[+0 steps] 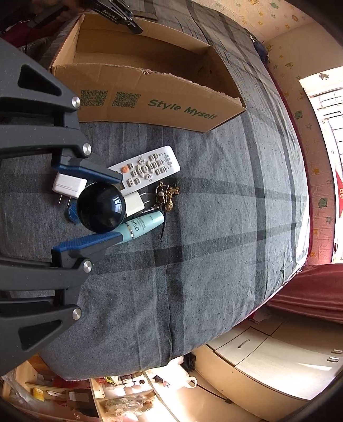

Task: Organize rigid objects
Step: 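Carry the black ball into the box and open the right gripper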

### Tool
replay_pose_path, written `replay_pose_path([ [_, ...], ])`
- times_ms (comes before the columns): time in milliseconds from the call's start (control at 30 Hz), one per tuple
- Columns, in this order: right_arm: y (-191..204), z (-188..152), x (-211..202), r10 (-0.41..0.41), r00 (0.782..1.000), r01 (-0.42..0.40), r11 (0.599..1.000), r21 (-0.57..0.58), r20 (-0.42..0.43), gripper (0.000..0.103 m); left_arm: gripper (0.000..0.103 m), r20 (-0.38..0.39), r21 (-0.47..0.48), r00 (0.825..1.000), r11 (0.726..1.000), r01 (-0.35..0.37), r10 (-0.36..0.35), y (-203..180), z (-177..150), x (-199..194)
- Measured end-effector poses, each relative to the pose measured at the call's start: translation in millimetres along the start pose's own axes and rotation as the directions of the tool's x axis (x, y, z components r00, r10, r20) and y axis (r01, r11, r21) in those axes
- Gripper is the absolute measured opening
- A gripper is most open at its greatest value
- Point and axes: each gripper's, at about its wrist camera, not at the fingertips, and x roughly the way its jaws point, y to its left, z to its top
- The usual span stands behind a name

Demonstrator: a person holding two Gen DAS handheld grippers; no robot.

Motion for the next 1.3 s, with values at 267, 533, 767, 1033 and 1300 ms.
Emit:
replay_pose_path([
  [267,35,16,-21,0.038,0.999,-0.035,0.997,-0.075,0.034,0.040,0.013,0.000,-0.003,1.000,1.000,0.003,-0.003,1,-1,1],
  [533,70,27,-29,0.090,0.995,-0.082,0.985,-0.153,0.049,0.040,0.013,-0.002,-0.001,1.000,1.000,0.002,-0.002,0,0,0],
  [767,107,39,-25,0.153,0.987,-0.139,0.966,-0.219,0.049,0.040,0.013,-0.004,-0.007,1.000,1.000,0.004,-0.004,1,0,0],
  [1033,156,46,-14,0.218,0.976,-0.203,0.932,-0.301,0.018,0.040,0.013,-0.004,-0.009,1.000,1.000,0.005,-0.005,2,1,0],
  [1300,191,30,20,0.256,0.964,-0.265,0.909,-0.322,-0.071,0.040,0.013,-0.004,-0.010,1.000,1.000,0.006,-0.006,3,1,0],
])
